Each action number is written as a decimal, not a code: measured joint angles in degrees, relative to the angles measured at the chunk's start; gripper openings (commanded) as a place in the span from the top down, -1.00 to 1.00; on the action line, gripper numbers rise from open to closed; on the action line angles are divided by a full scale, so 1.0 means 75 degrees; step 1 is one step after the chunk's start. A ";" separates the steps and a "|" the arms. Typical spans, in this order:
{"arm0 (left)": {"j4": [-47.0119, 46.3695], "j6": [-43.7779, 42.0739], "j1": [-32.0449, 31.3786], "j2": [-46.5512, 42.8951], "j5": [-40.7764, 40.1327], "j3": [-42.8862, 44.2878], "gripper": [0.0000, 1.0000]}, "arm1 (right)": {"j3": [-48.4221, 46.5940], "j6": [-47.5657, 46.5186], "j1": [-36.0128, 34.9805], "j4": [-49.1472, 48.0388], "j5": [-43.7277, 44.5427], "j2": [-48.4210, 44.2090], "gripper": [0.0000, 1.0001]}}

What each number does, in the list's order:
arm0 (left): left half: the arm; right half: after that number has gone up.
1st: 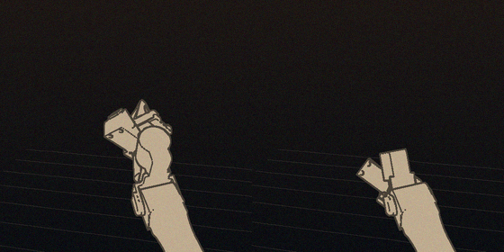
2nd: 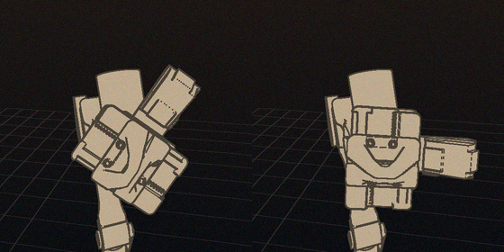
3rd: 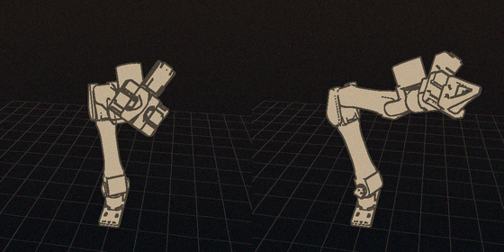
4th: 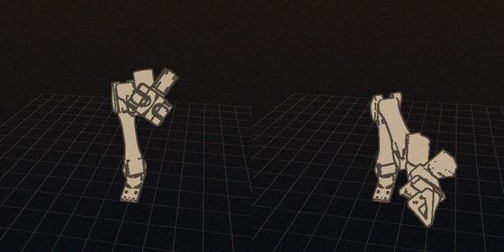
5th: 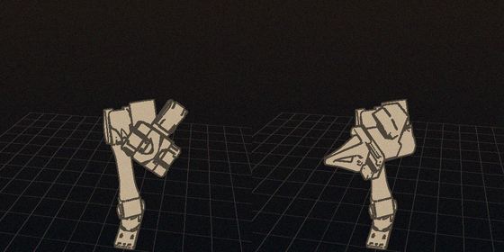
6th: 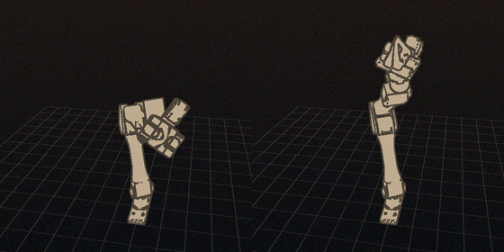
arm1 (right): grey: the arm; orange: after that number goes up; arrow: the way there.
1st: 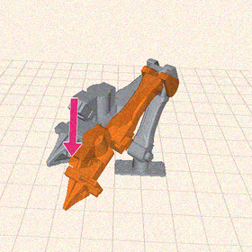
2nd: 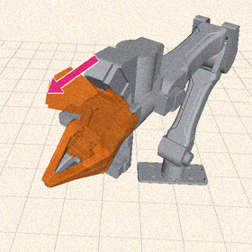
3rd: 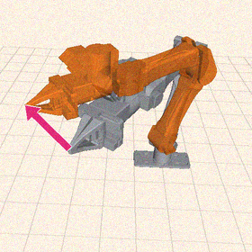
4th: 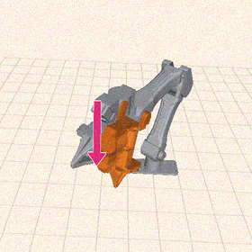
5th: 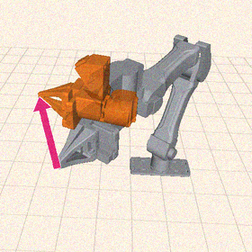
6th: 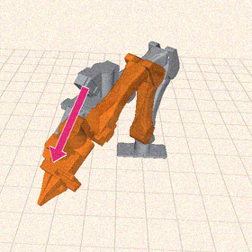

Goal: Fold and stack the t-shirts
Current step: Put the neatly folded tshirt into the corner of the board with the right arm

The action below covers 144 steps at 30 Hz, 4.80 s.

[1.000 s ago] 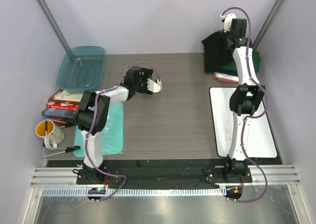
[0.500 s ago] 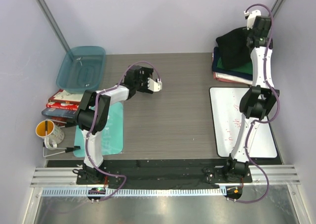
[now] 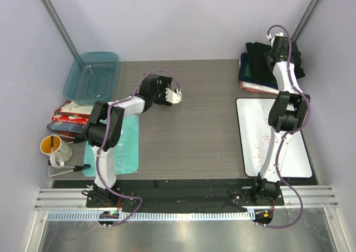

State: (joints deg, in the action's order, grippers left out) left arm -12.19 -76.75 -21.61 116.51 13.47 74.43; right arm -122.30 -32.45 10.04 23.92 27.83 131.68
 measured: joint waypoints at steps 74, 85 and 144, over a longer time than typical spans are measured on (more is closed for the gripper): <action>0.0938 -0.0262 -0.0052 -0.0245 -0.0131 0.0402 -0.94 | -0.0787 0.2008 -0.1507 -0.0201 -0.1207 0.1145 0.98; 0.0941 -0.0265 -0.0052 -0.0242 -0.0131 0.0417 -0.95 | -0.0603 0.1775 -0.1833 0.0029 -0.1329 0.0959 -0.65; 0.1040 0.0991 -0.0026 -0.0201 -0.0664 0.1037 -1.00 | -0.0632 -0.3981 -0.0137 -0.4794 0.1580 0.1909 -0.99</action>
State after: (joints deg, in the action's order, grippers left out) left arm -4.38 -69.32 -21.80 115.00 8.49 82.21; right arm -127.04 -62.30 9.02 -12.03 39.68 145.99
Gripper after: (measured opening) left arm 0.996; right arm 0.988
